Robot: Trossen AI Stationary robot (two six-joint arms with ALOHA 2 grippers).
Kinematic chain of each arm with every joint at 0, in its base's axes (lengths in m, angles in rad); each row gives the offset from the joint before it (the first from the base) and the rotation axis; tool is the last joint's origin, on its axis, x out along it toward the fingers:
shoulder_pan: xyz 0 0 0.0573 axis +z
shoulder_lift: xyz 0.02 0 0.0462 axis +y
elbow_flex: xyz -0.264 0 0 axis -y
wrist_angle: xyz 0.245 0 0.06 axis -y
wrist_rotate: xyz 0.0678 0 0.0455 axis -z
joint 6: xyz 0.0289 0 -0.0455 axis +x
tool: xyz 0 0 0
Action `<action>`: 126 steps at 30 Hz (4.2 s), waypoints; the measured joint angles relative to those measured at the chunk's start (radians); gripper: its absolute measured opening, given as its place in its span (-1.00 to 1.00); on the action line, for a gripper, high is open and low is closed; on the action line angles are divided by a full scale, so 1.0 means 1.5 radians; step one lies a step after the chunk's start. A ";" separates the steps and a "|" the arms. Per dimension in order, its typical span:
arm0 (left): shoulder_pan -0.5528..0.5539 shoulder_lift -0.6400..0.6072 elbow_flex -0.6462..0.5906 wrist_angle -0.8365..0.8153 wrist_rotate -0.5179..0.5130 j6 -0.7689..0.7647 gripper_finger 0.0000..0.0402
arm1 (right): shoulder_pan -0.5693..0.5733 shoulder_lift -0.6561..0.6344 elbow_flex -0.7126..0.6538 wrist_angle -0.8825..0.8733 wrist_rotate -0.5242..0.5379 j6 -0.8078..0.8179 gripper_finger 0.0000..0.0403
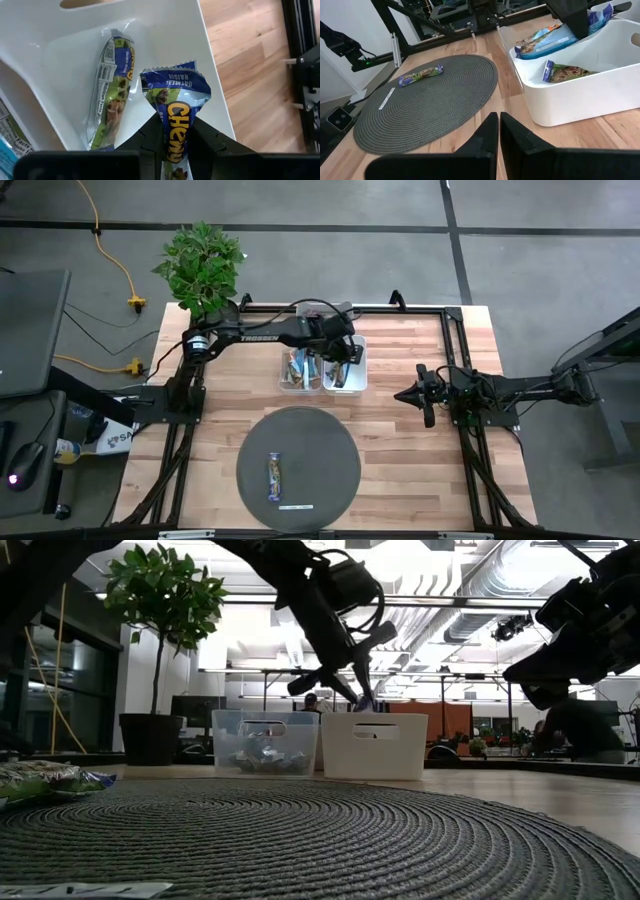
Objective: Pick and place Granola Bars by type
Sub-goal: Put the blue granola bar into the white bin
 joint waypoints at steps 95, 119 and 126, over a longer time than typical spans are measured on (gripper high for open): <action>-0.718 -0.212 -0.001 -0.599 -0.306 -0.901 -0.03 | 0.000 0.000 0.000 0.000 0.000 0.000 -1.00; -0.720 -0.002 -0.001 -0.481 -0.236 -0.934 -0.03 | 0.000 0.000 0.000 0.000 0.000 0.000 -1.00; -0.715 0.038 -0.001 -0.463 -0.231 -0.942 -0.03 | 0.000 0.000 0.000 0.000 0.000 0.000 -1.00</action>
